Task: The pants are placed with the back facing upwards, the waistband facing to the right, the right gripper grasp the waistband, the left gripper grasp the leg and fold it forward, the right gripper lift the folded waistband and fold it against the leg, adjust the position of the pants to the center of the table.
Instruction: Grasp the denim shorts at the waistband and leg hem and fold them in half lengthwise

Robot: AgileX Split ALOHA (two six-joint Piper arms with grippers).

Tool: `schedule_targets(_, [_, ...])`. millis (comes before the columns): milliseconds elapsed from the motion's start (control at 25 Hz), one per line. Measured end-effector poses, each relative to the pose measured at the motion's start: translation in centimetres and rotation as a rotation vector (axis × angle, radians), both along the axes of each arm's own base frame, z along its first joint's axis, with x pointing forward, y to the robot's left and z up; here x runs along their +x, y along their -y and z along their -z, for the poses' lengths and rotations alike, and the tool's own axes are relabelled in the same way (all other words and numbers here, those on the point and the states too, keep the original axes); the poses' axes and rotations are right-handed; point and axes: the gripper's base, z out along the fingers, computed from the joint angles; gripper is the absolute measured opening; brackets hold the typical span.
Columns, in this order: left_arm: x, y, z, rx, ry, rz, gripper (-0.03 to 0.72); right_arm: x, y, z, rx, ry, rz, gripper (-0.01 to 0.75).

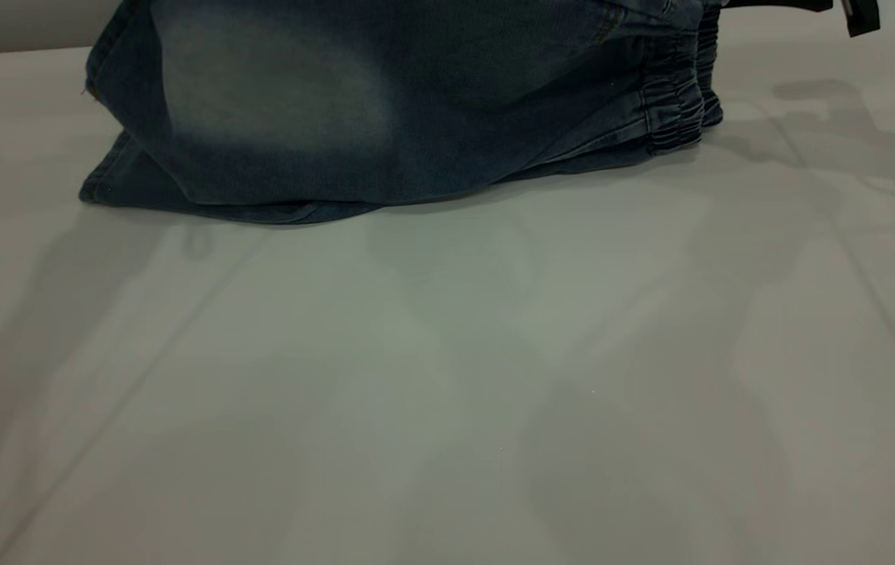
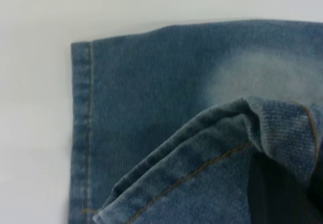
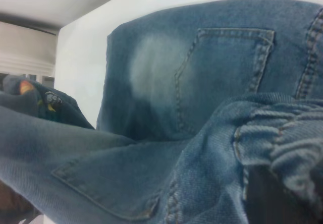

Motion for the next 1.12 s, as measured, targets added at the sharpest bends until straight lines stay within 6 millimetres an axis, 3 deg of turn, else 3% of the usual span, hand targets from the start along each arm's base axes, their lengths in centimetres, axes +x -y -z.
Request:
schedule_targets(200, [0.6,0.1,0.9,0.001,-0.019,0.001,0.078,0.4,0.1,0.3,-0.003,0.007,0.007,0.035])
schedule_targets(320, [0.6,0.1,1.1,0.001,-0.027,0.003,0.078,0.6,0.2,0.3,-0.004,0.016,0.028,0.097])
schedule_targets(440, [0.6,0.1,1.1,0.002,-0.021,0.002,0.078,0.7,0.3,0.4,-0.026,0.021,0.046,0.248])
schedule_targets(640, [0.6,0.1,1.1,0.003,-0.021,0.003,0.078,0.9,0.6,0.6,-0.052,0.024,0.073,0.574])
schedule_targets(720, [0.6,0.1,1.0,0.005,-0.019,0.004,0.078,1.0,0.7,0.6,-0.054,0.021,0.080,0.650])
schedule_targets(920, [0.9,-0.8,0.8,0.015,0.015,-0.021,0.078,0.9,0.6,0.6,-0.048,0.020,0.074,0.670])
schedule_targets(1120, [0.8,-1.7,1.0,0.004,-0.022,-0.051,0.078,0.9,0.5,0.5,-0.039,0.018,0.067,0.607])
